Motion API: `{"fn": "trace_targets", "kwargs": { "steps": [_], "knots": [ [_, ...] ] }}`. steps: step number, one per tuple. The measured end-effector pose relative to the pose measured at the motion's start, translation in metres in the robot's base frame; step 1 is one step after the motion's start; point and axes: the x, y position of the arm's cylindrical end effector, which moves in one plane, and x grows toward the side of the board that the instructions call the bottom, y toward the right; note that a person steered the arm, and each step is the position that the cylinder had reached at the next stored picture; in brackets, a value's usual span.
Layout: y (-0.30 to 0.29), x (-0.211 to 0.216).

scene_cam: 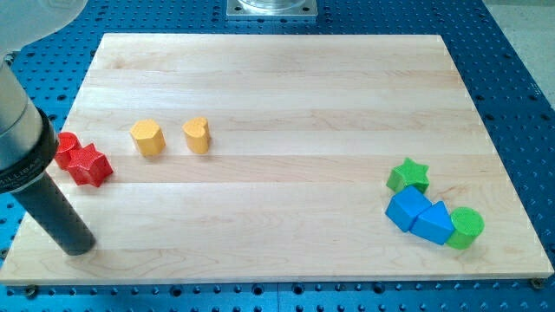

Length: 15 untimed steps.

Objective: Place the heart at the top center of the board

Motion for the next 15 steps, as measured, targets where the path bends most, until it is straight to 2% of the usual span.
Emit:
{"fn": "trace_targets", "kwargs": {
  "steps": [4, 5, 6, 7, 8, 9, 10, 13, 14, 15],
  "knots": [
    [-0.012, -0.001],
    [-0.014, -0.018],
    [0.003, -0.019],
    [0.047, -0.044],
    [0.073, -0.095],
    [0.076, -0.166],
    [0.087, -0.217],
    [0.101, -0.12],
    [0.154, -0.132],
    [0.185, -0.211]
  ]
}}
